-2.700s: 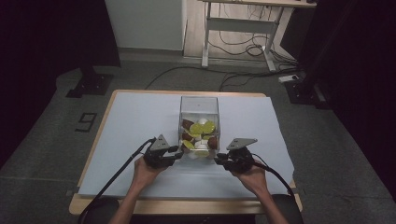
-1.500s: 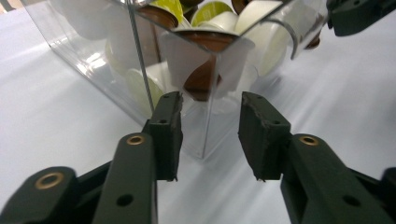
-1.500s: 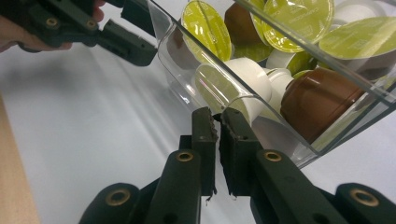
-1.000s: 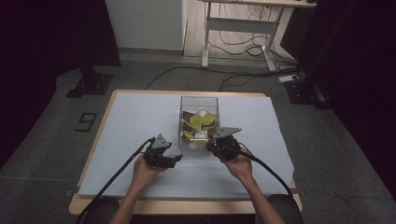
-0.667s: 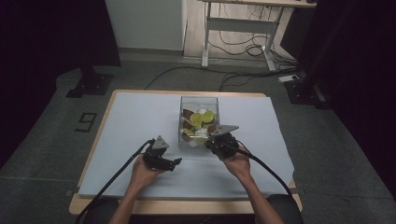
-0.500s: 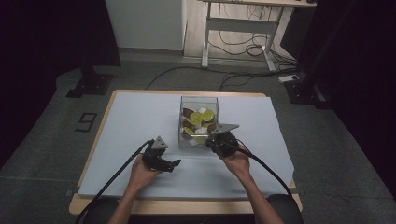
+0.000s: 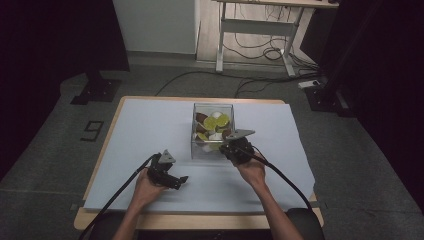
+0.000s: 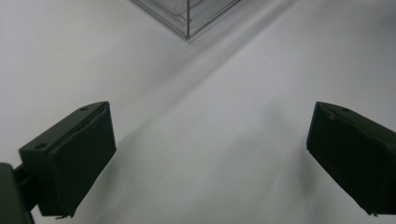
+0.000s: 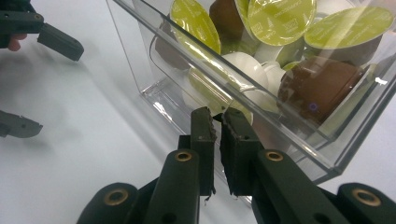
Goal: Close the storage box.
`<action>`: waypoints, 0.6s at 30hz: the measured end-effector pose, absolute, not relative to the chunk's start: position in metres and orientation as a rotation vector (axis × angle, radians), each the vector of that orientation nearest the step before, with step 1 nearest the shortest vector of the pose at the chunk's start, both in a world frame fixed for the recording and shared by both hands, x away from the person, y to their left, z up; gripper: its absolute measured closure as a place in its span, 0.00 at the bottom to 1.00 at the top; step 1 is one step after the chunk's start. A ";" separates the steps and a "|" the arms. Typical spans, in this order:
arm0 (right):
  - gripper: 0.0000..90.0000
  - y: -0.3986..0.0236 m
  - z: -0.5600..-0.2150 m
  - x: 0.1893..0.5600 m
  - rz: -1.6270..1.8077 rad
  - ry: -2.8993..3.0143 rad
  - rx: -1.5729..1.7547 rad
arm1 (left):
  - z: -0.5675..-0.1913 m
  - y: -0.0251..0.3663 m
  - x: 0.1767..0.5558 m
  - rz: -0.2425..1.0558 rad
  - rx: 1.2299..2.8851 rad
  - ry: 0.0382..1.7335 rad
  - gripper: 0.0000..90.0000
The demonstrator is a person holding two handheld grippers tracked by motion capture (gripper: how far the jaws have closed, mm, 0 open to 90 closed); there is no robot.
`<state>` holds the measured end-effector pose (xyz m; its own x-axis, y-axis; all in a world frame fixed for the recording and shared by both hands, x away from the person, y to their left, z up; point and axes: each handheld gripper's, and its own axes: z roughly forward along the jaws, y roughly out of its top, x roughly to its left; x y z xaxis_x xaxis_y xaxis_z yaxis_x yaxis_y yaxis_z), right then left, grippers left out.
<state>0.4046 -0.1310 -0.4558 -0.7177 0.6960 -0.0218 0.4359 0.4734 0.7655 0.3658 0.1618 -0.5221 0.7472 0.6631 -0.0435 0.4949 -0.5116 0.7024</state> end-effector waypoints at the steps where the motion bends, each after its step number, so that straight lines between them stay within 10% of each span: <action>1: 0.92 -0.131 -0.456 0.405 1.101 2.395 0.960 | -0.523 0.162 0.366 0.295 2.220 0.862 0.01; 18: 0.92 -0.129 -0.460 0.409 1.108 2.356 0.982 | -0.524 0.163 0.365 0.301 2.232 0.838 0.00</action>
